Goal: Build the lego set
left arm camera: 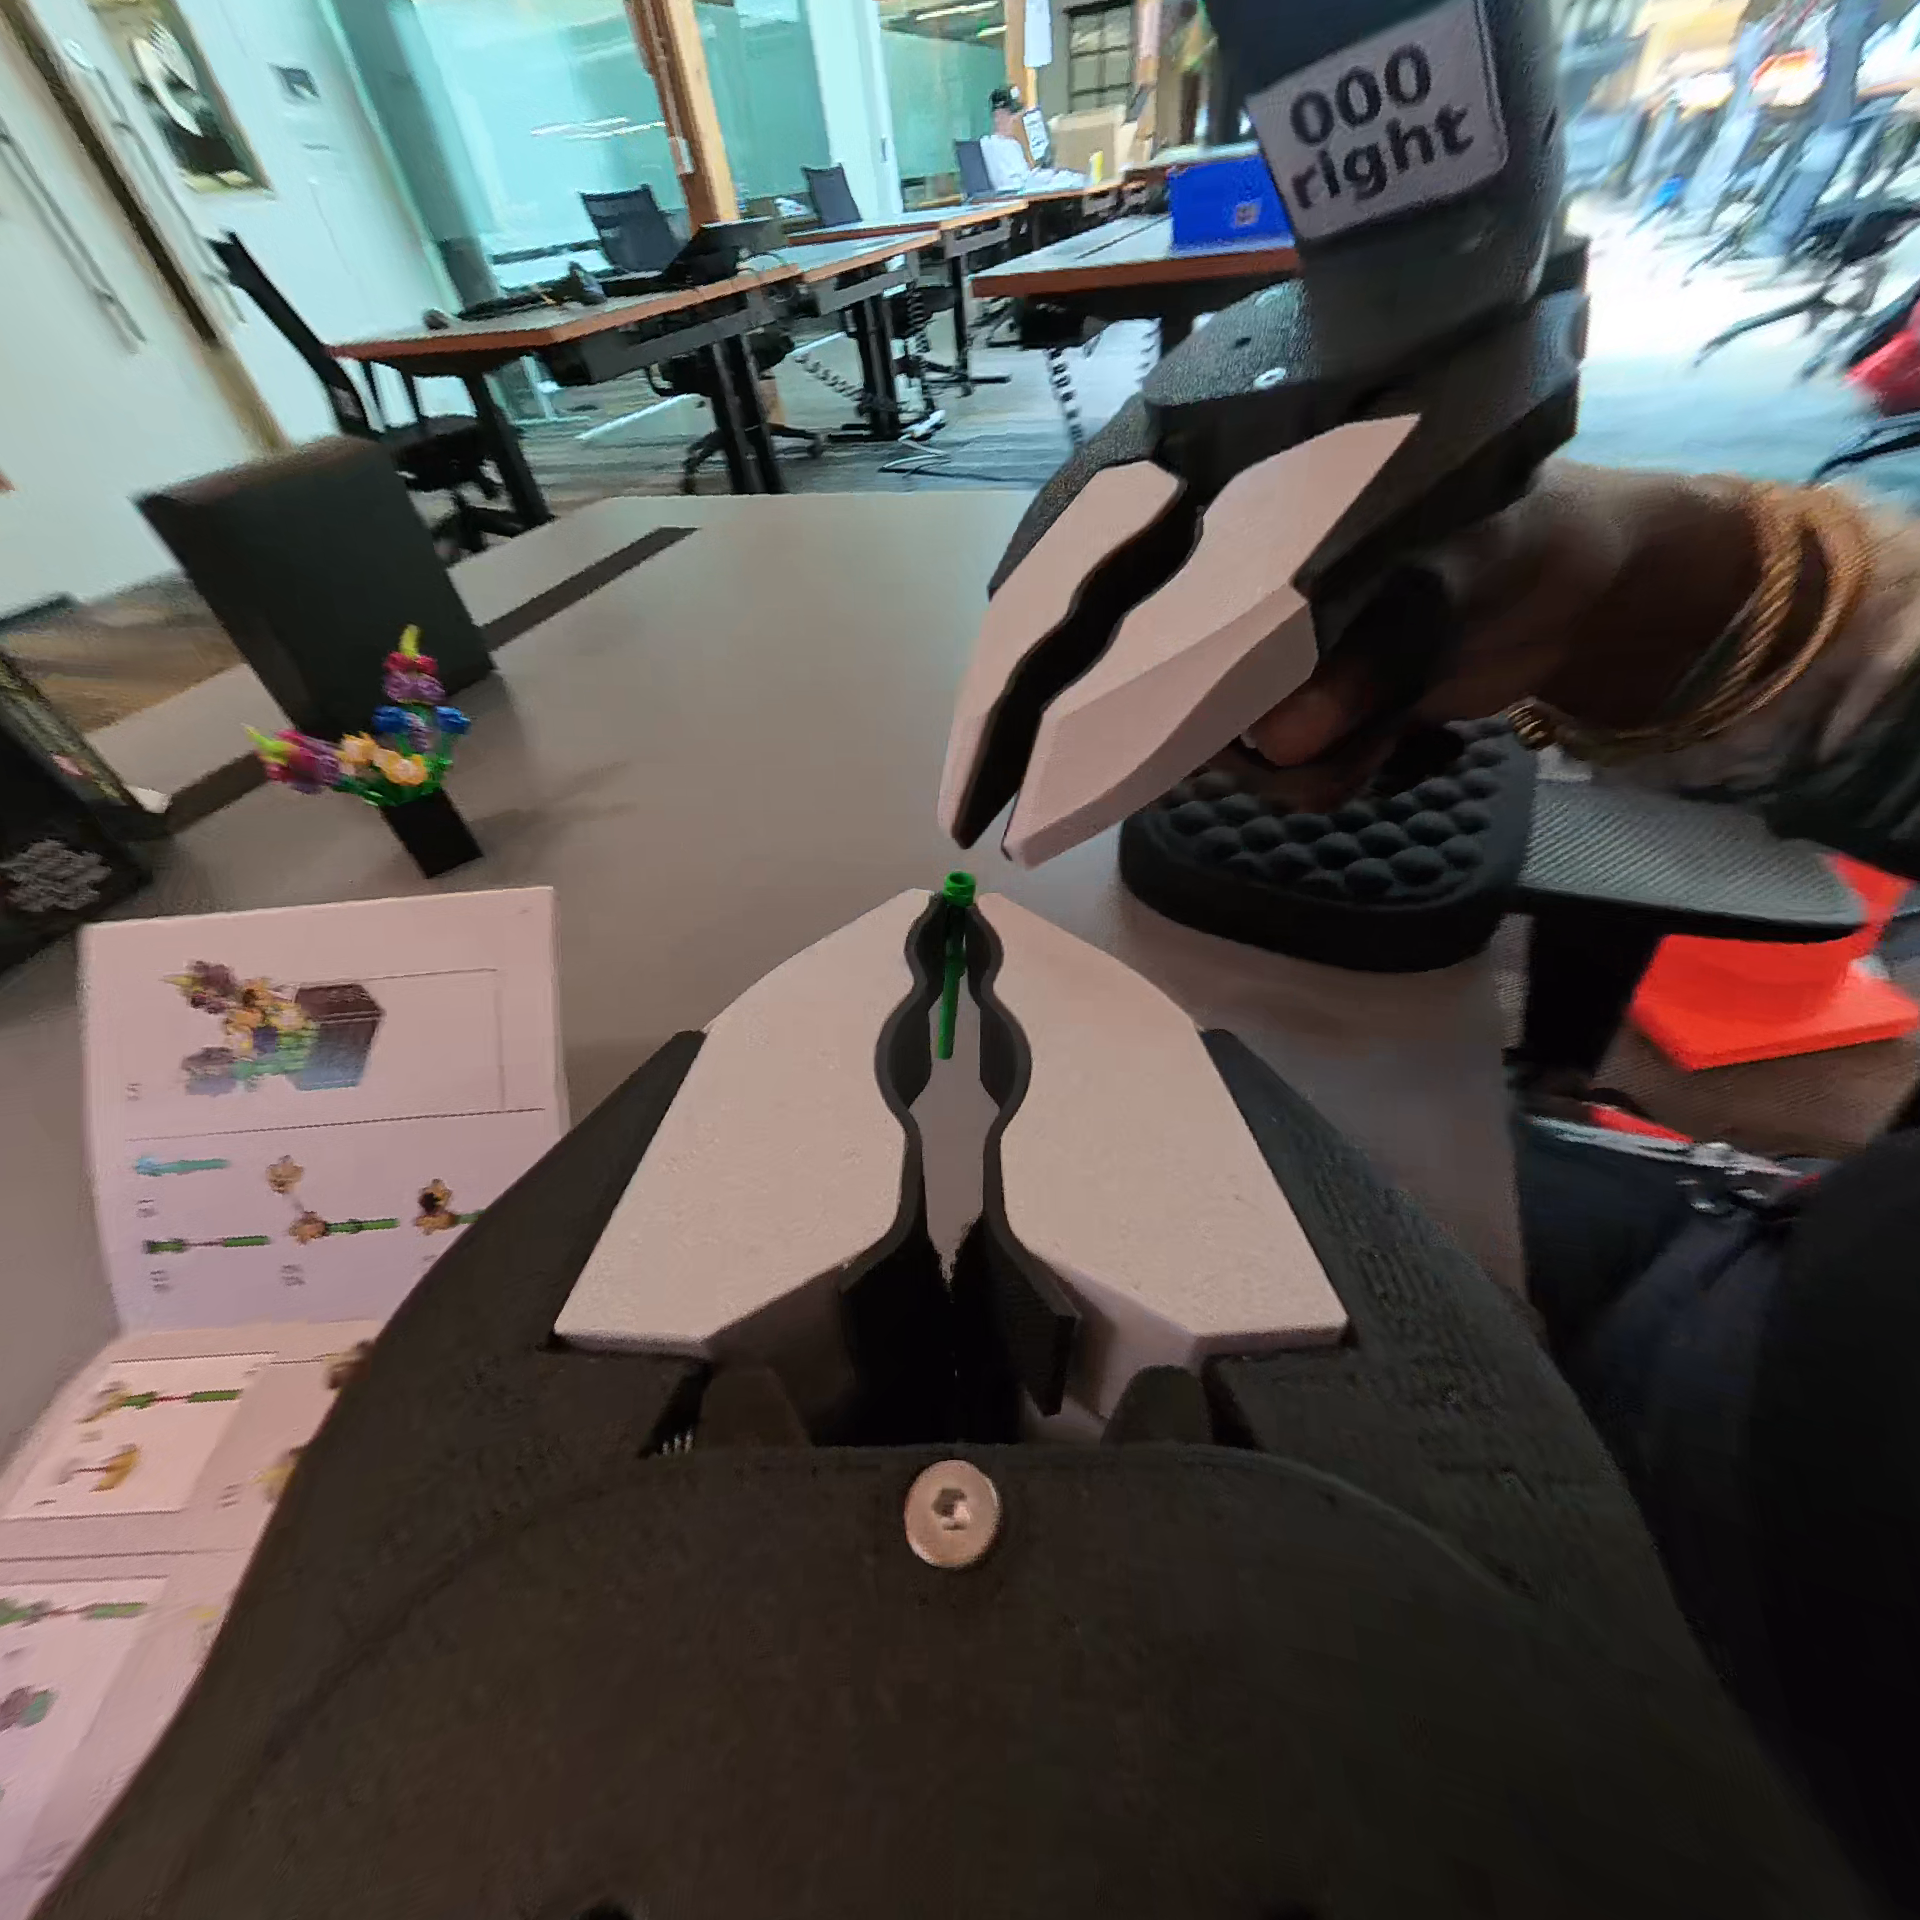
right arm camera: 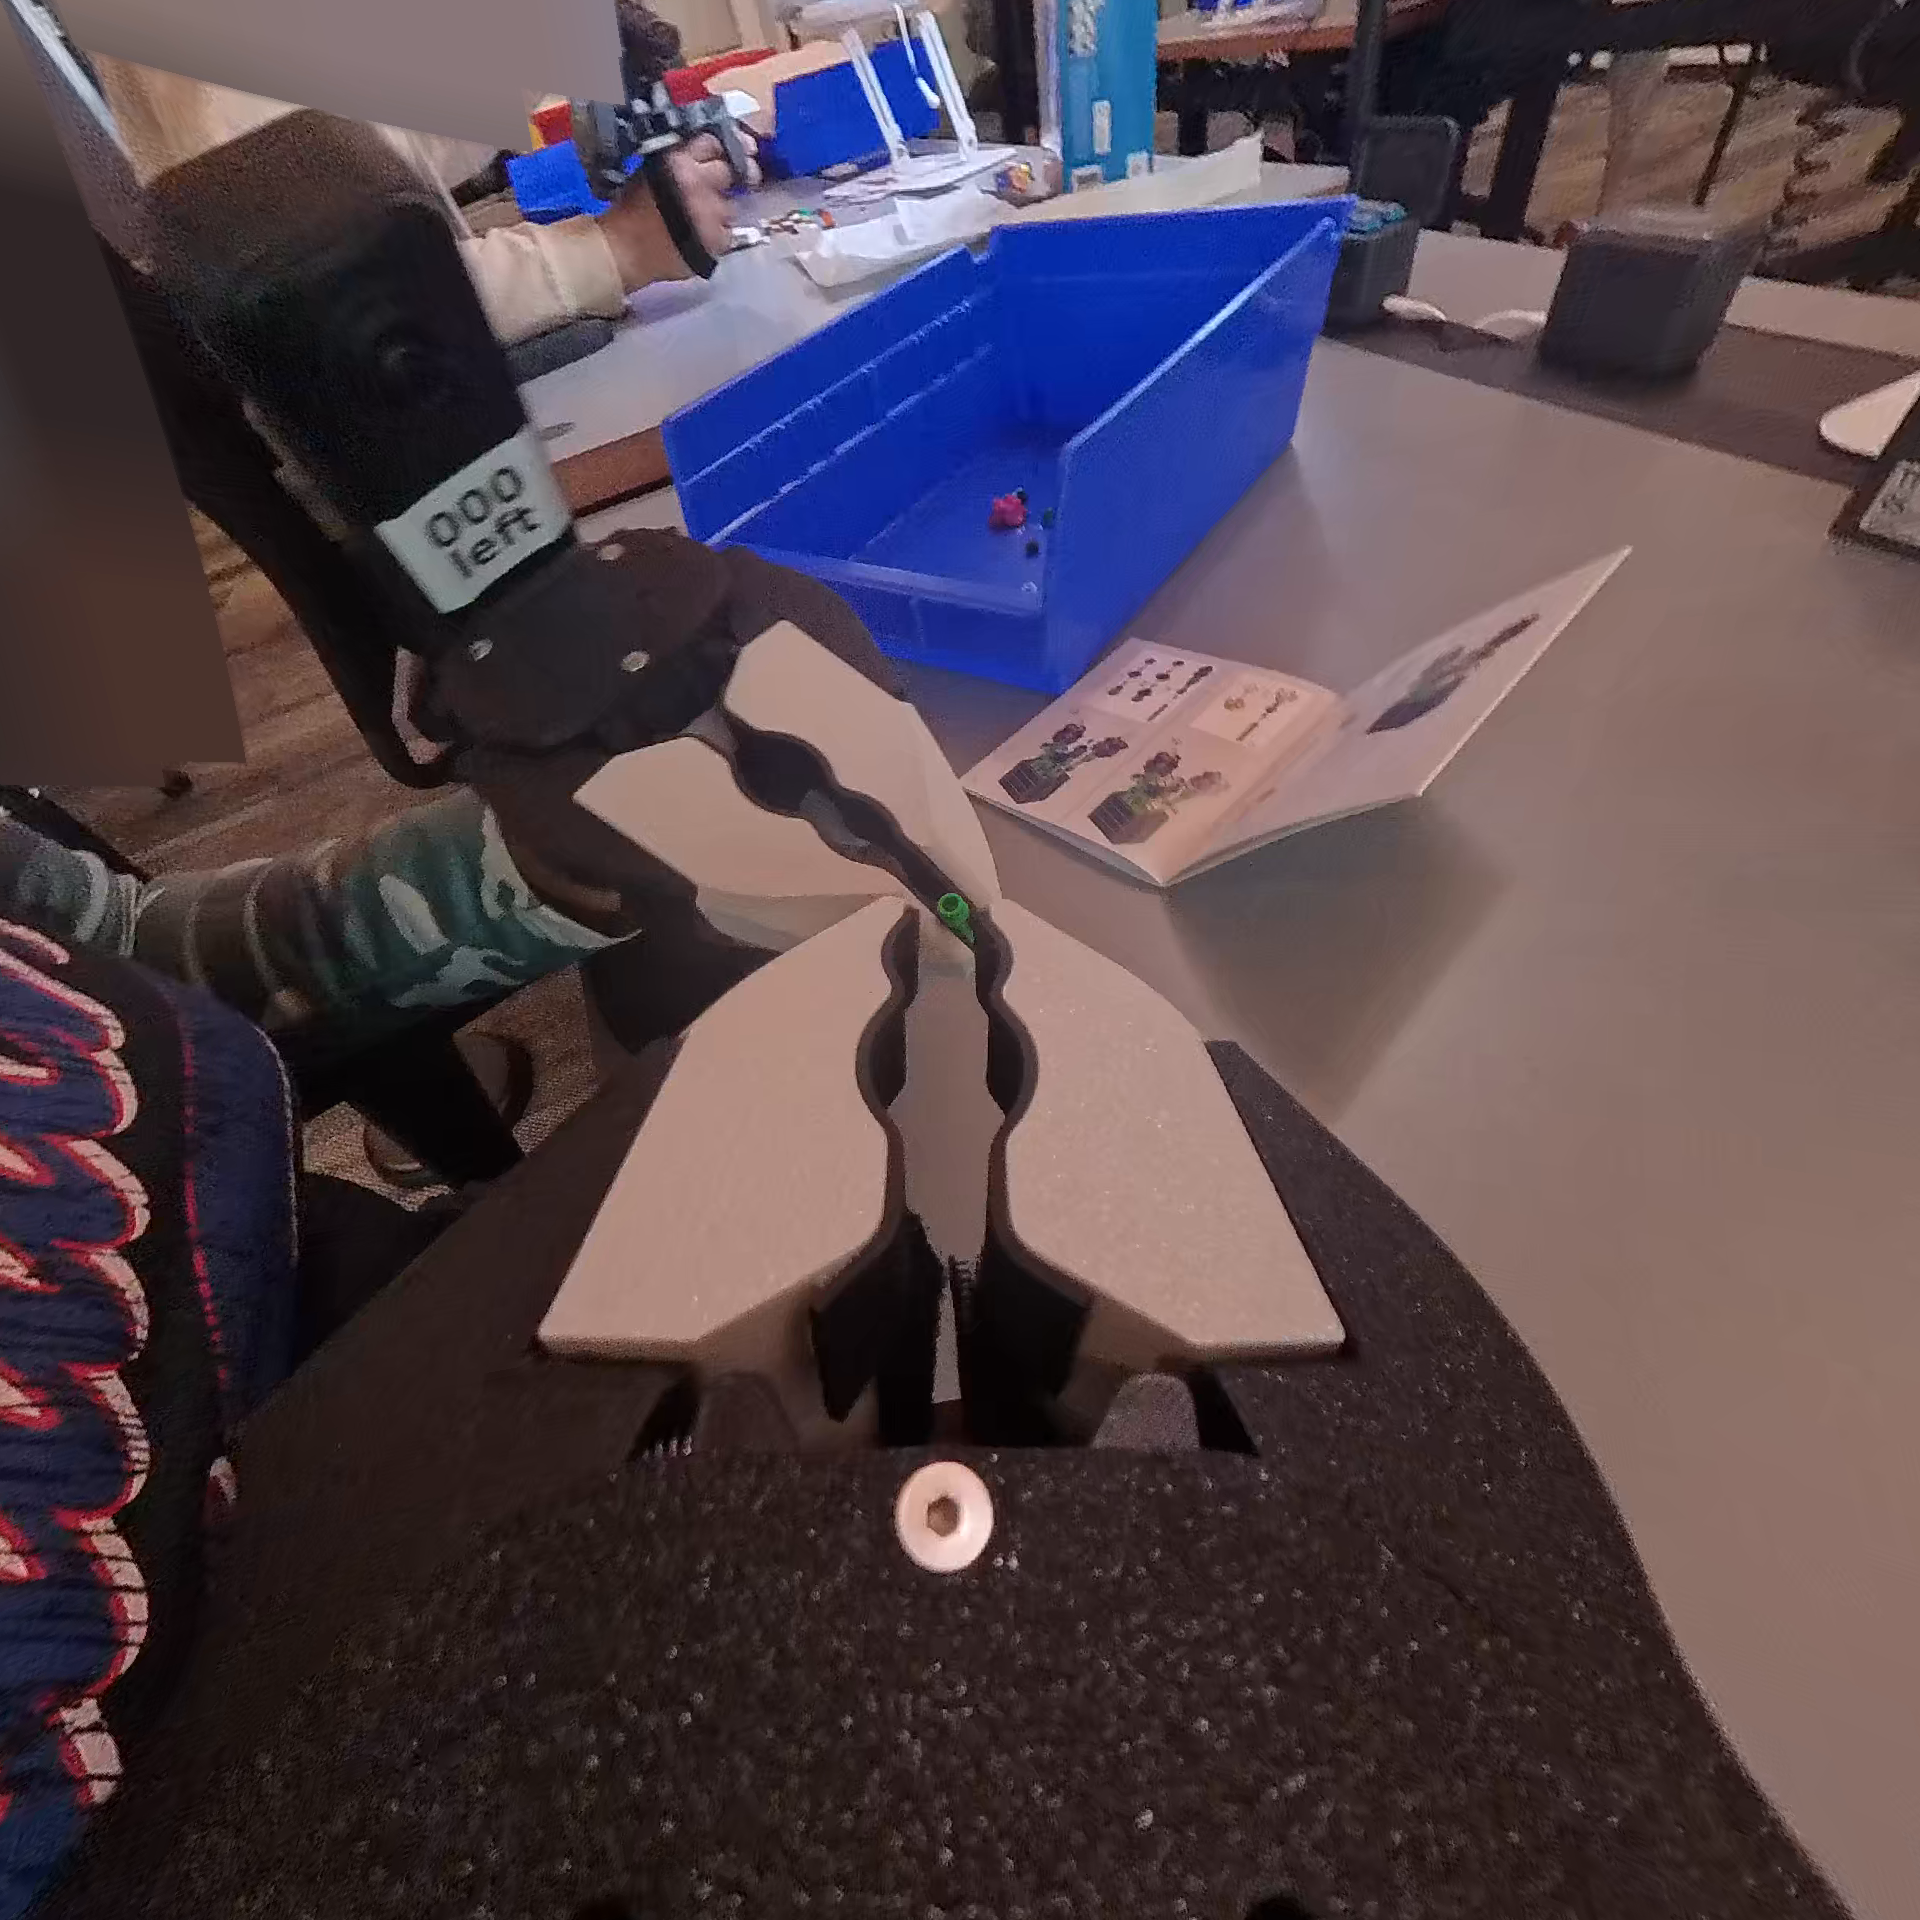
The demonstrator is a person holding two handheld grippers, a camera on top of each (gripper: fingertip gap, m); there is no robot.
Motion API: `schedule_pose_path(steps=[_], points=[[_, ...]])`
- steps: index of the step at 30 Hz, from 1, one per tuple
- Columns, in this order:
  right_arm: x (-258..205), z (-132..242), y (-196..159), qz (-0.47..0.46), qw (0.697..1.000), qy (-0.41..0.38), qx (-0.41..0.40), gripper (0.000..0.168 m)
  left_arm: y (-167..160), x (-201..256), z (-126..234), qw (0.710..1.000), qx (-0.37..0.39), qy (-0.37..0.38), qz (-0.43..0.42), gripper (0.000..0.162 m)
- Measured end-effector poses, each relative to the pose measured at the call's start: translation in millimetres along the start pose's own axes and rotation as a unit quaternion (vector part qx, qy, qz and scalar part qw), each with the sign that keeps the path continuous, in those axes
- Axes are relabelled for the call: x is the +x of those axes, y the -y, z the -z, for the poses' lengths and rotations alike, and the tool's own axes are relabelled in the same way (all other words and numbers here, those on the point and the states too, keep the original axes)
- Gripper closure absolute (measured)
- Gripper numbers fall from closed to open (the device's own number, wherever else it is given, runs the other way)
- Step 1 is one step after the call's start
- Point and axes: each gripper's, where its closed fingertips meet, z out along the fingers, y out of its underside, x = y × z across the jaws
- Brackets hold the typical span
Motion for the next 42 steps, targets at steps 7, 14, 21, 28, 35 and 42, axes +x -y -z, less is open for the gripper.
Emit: schedule_pose_path(steps=[7, 14, 21, 28, 35, 42], points=[[6.5, 0.6, -4.4, -0.076, 0.997, -0.006, 0.005, 0.159, -1.4, -6.6, -6.3, 0.977, -0.037, 0.122, -0.168, 0.159], [10.9, -1.3, -10.1, -0.075, 0.997, -0.029, 0.002, 0.161, -4.8, -6.6, -11.3, 0.958, -0.064, 0.159, -0.230, 0.159], [11.2, 2.0, -9.9, -0.060, 0.998, -0.028, 0.006, 0.163, -2.6, -4.5, -13.0, 0.959, -0.050, 0.161, -0.228, 0.158], [25.8, 16.7, -9.3, -0.044, 0.998, -0.044, 0.003, 0.163, 4.4, -8.1, -6.8, 0.989, 0.009, 0.104, -0.107, 0.141], [46.1, 37.8, -16.1, -0.045, 0.998, -0.048, -0.008, 0.163, 34.1, -24.6, 31.6, 0.979, 0.182, -0.001, 0.091, 0.136], [70.2, 52.1, -38.7, -0.084, 0.994, -0.072, -0.019, 0.163, 43.9, -34.1, 49.0, 0.948, 0.261, -0.046, 0.176, 0.136]])
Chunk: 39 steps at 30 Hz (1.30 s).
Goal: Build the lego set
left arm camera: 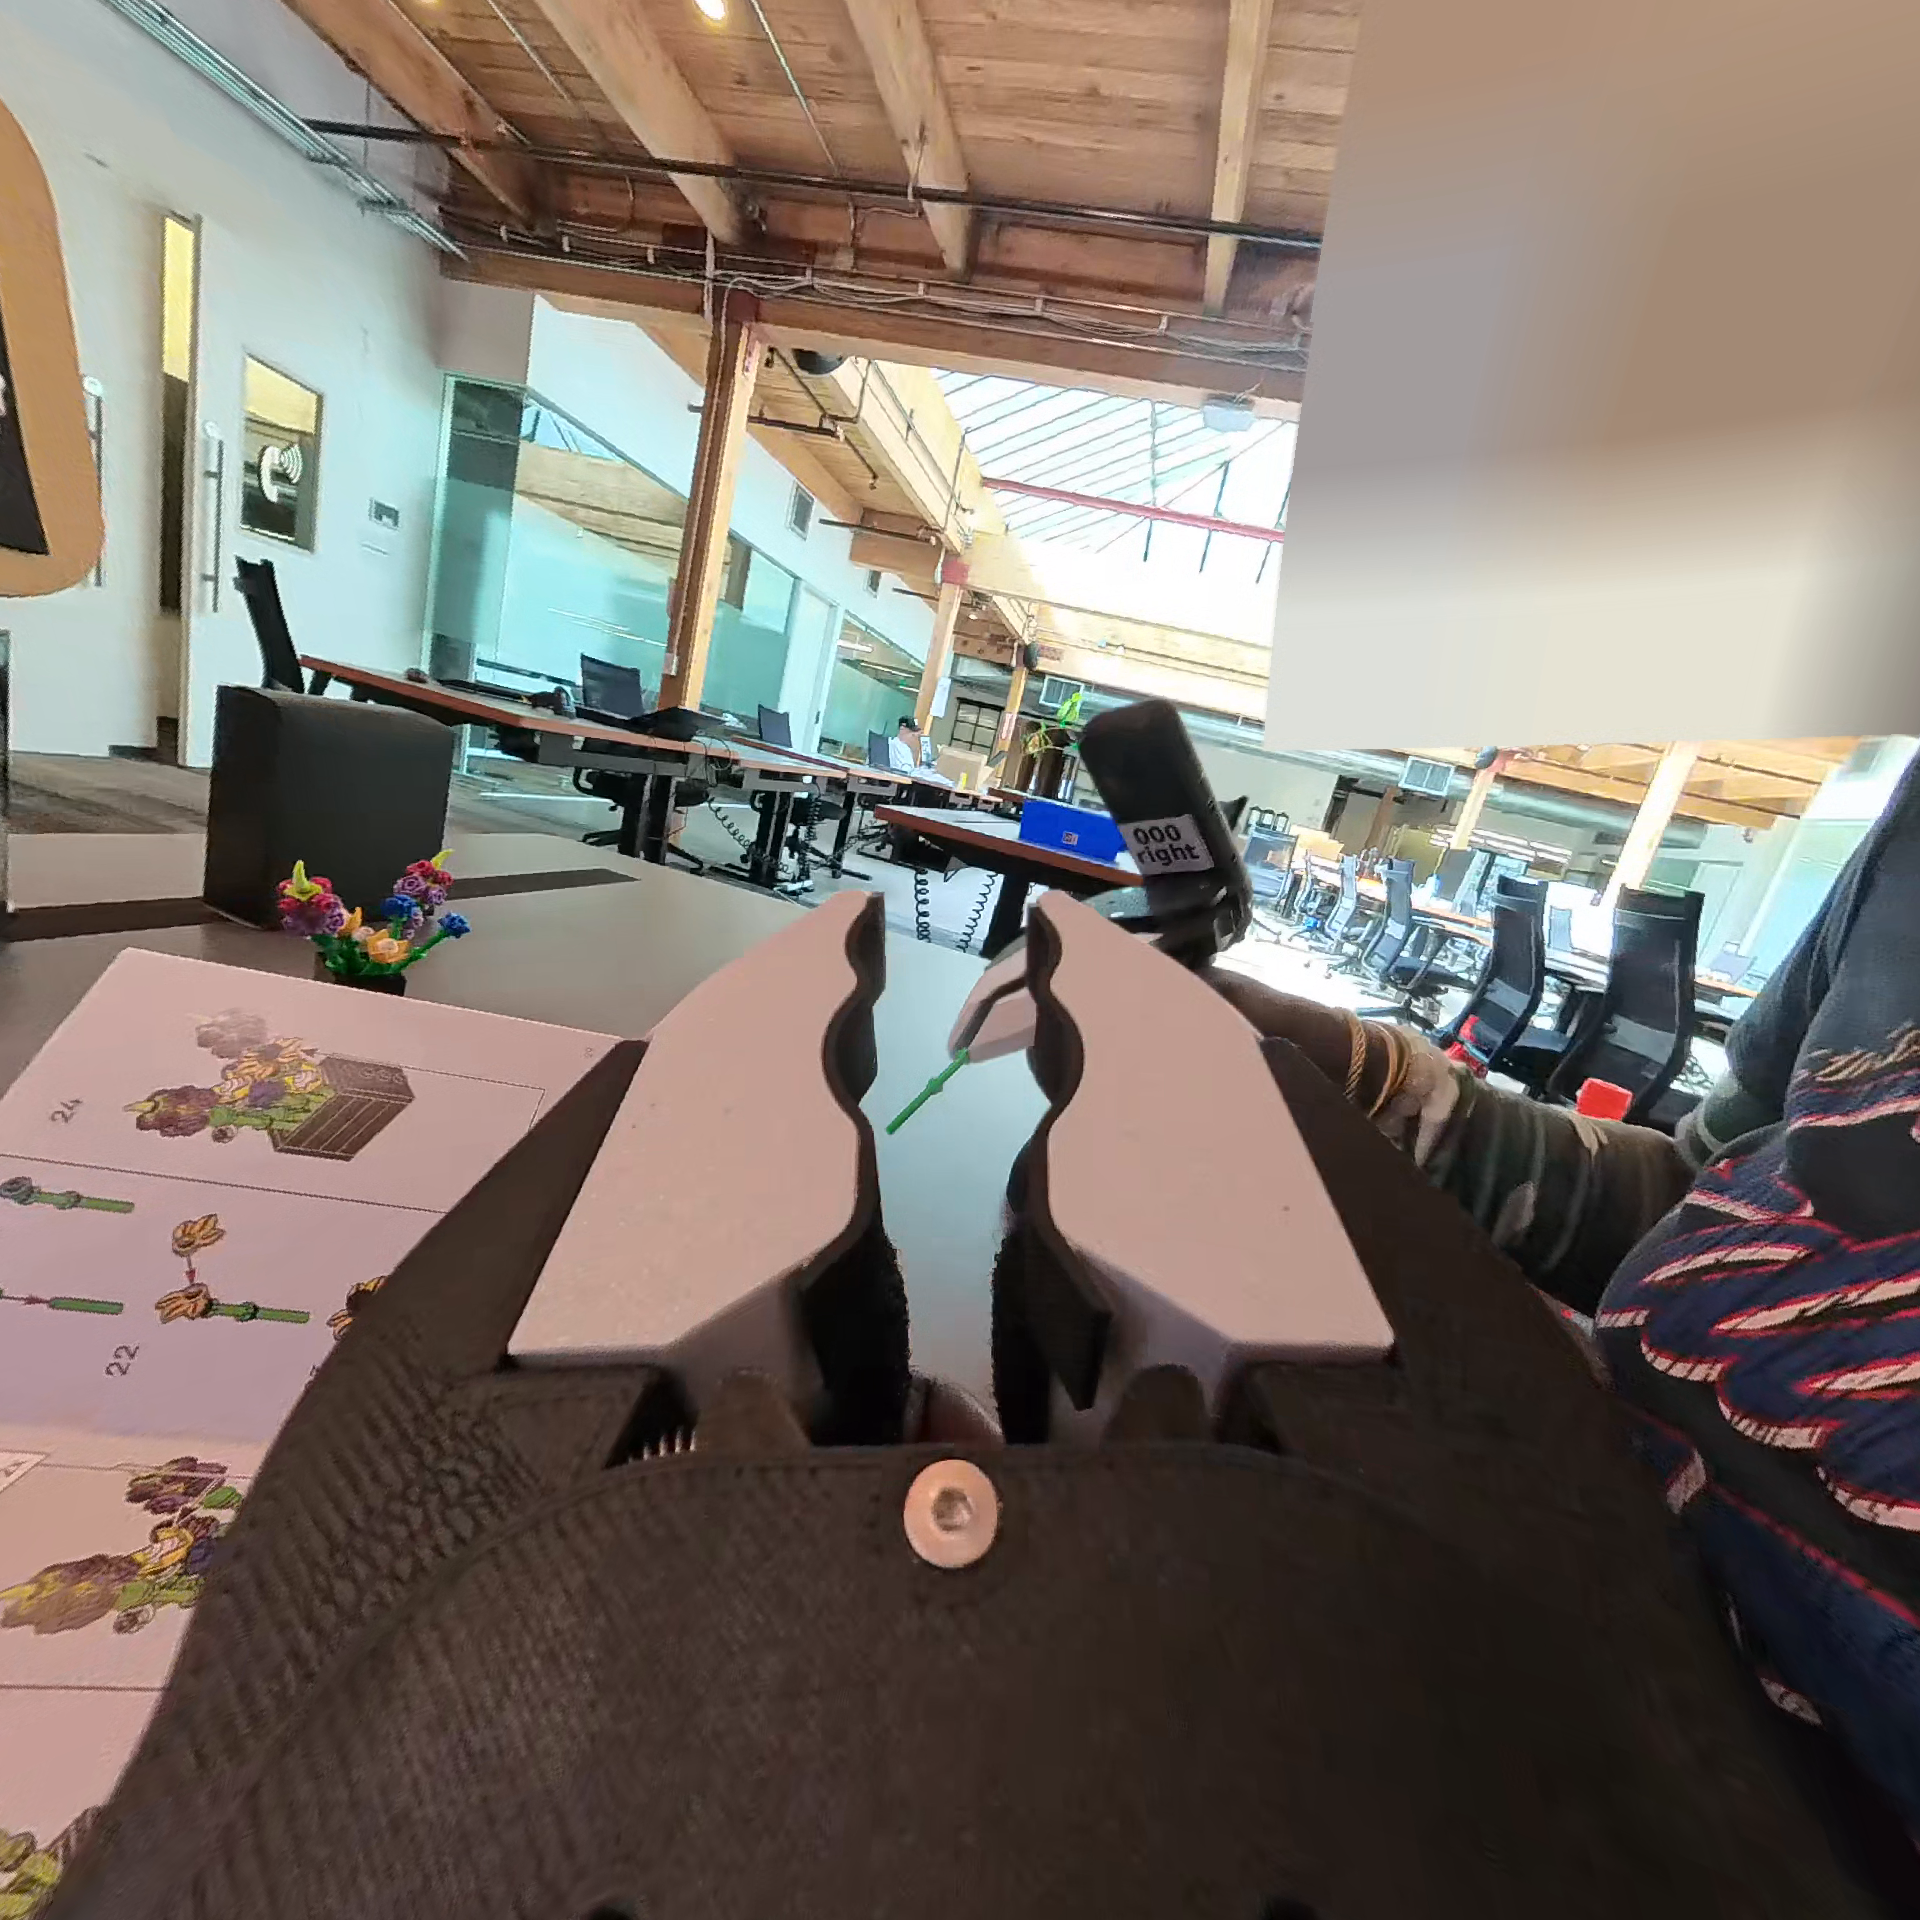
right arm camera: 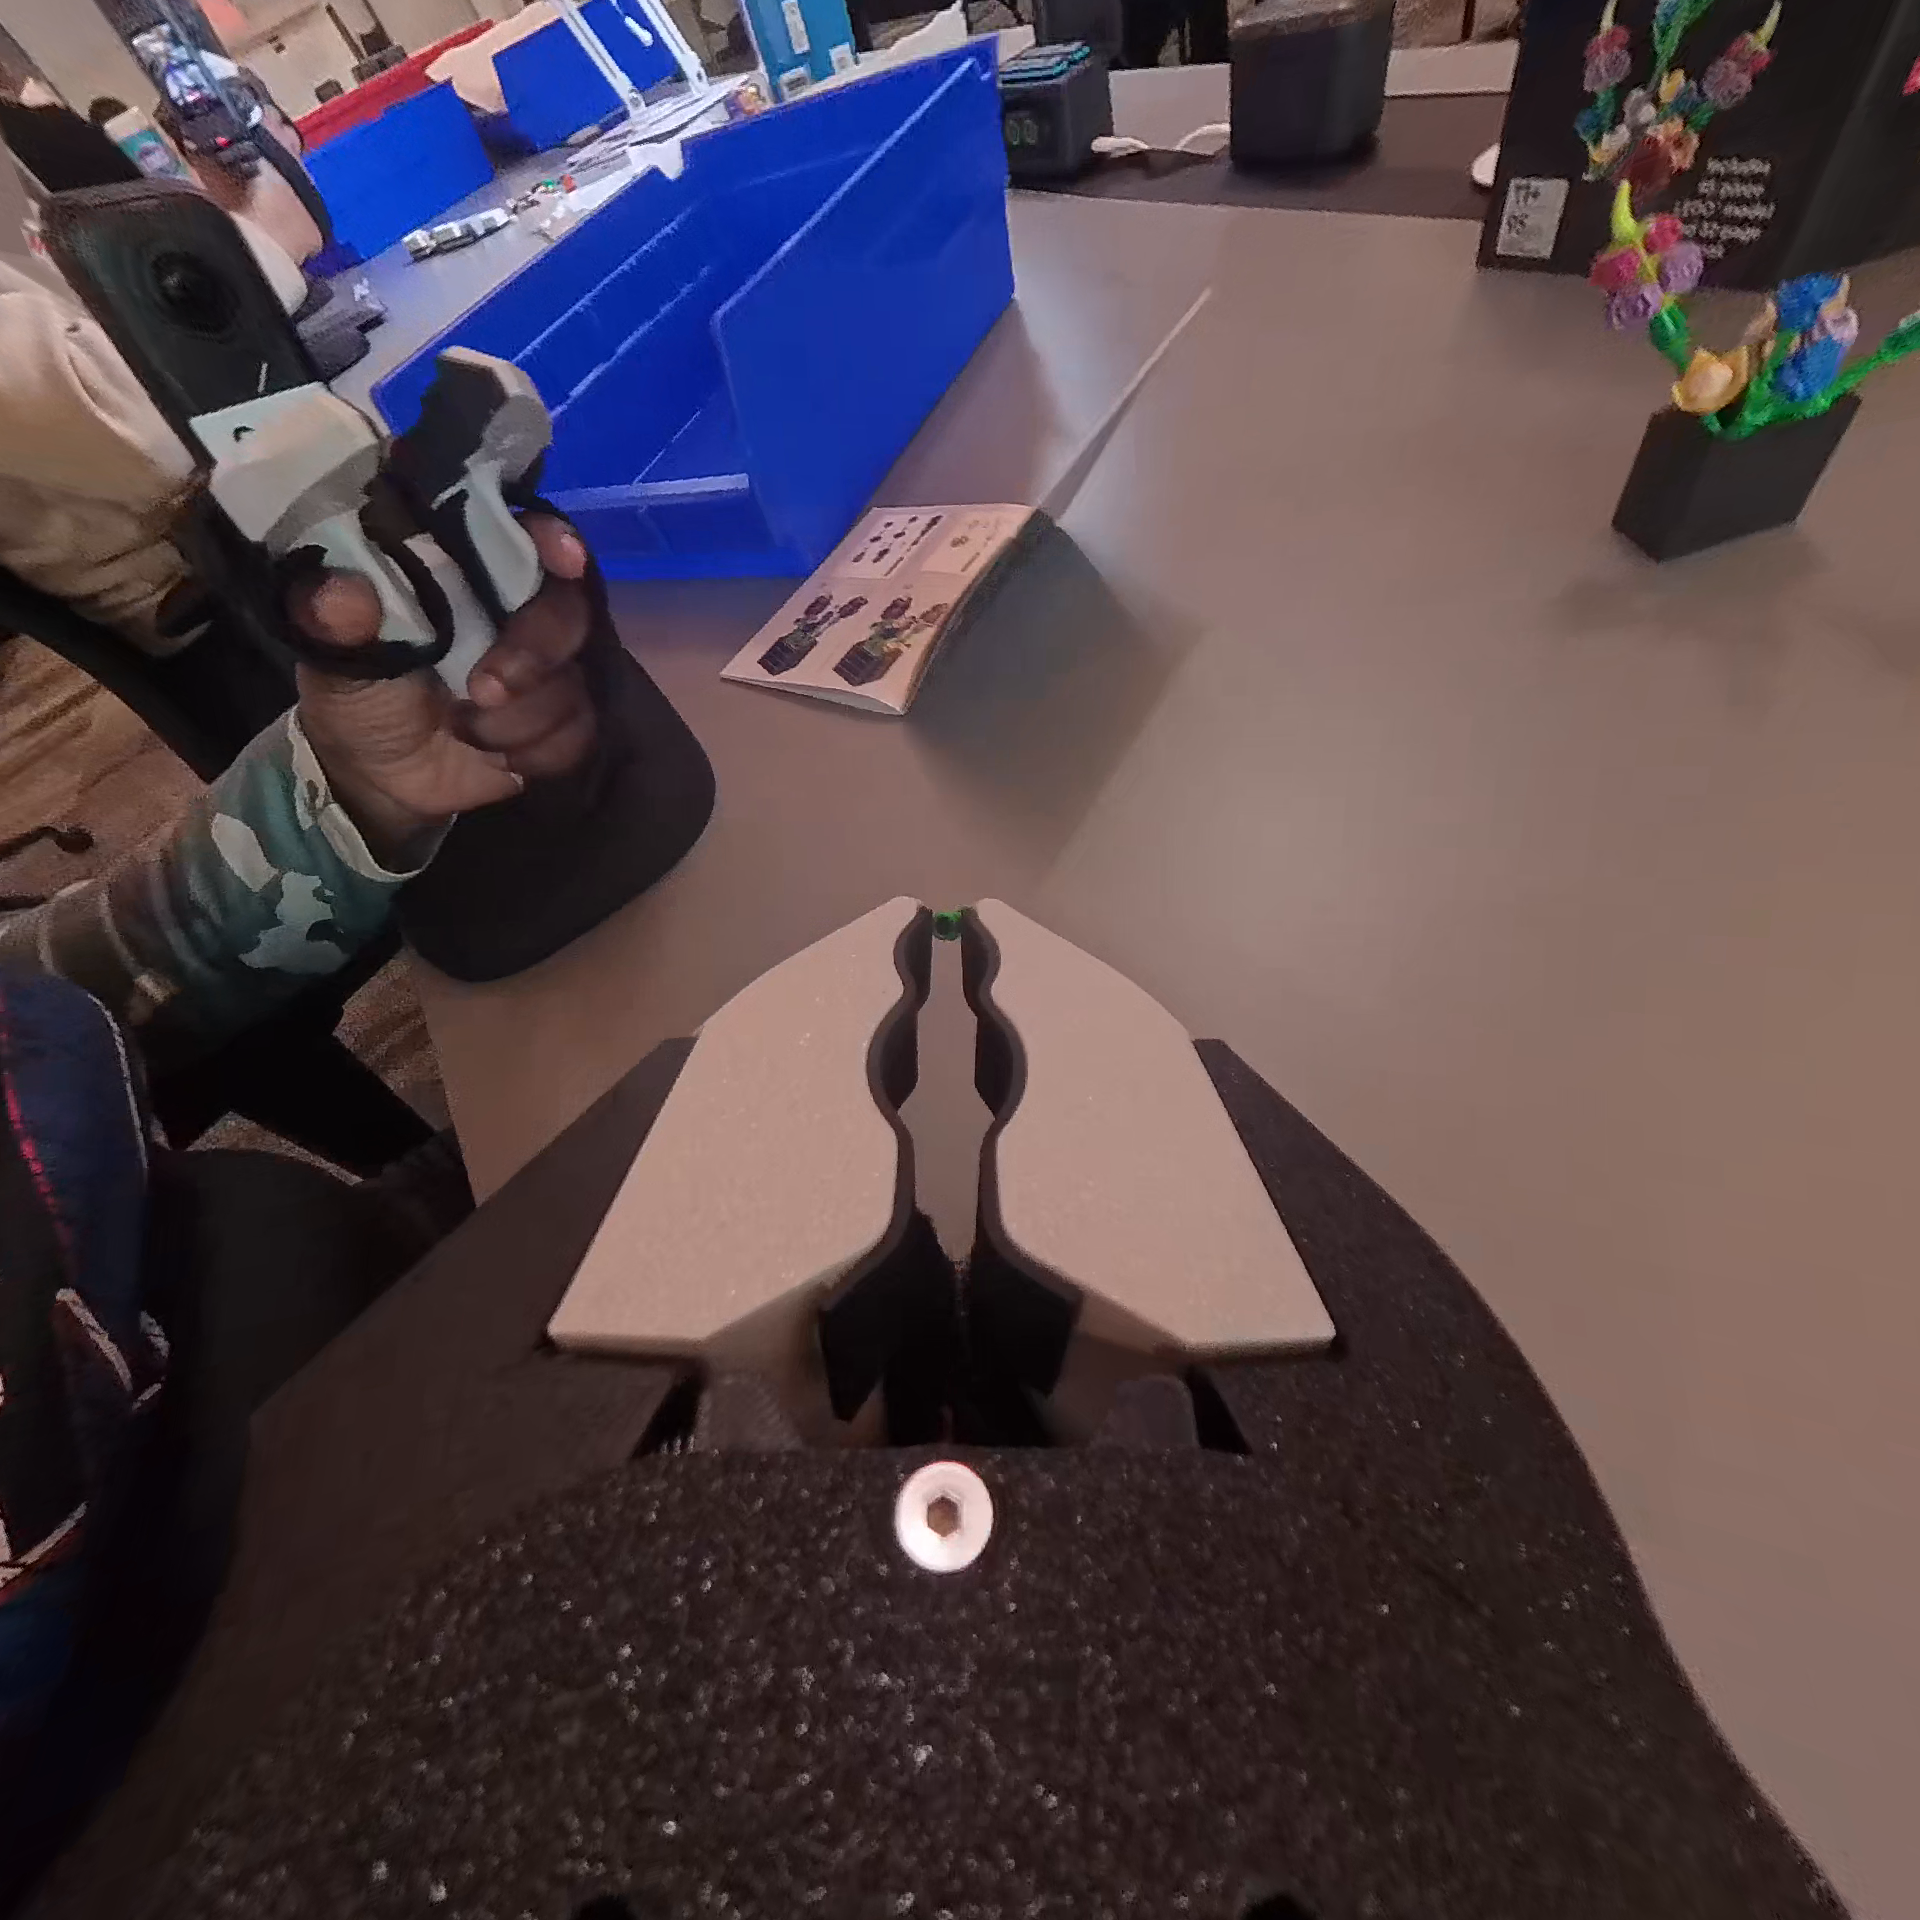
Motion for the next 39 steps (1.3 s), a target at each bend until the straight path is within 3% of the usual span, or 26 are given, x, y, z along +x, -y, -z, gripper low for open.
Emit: schedule_pose_path(steps=[11, 19, 24, 26, 31, 39], points=[[16.9, -1.8, -12.5, -0.079, 0.997, 0.009, -0.009, 0.163, -2.2, 2.1, -0.8, 1.000, -0.006, -0.004, -0.009, 0.136], [13.9, -5.0, -14.6, -0.084, 0.996, 0.017, -0.022, 0.163, -4.5, 3.3, -1.9, 1.000, -0.013, -0.004, -0.017, 0.136], [0.5, -3.1, -1.3, -0.080, 0.996, 0.036, 0.002, 0.163, -13.2, 11.1, -8.6, 0.996, -0.052, 0.005, -0.074, 0.136], [-9.5, -1.8, 8.4, -0.072, 0.996, 0.049, 0.015, 0.163, -25.4, 12.0, -14.7, 0.983, -0.108, 0.031, -0.141, 0.136], [-40.1, -4.7, 24.1, -0.043, 0.995, 0.086, 0.018, 0.163, -50.1, 13.7, -29.4, 0.913, -0.214, 0.084, -0.336, 0.136], [-77.1, -16.0, 27.2, 0.011, 0.993, 0.117, -0.004, 0.163, -70.4, 20.7, -40.6, 0.876, -0.249, 0.085, -0.403, 0.144]])
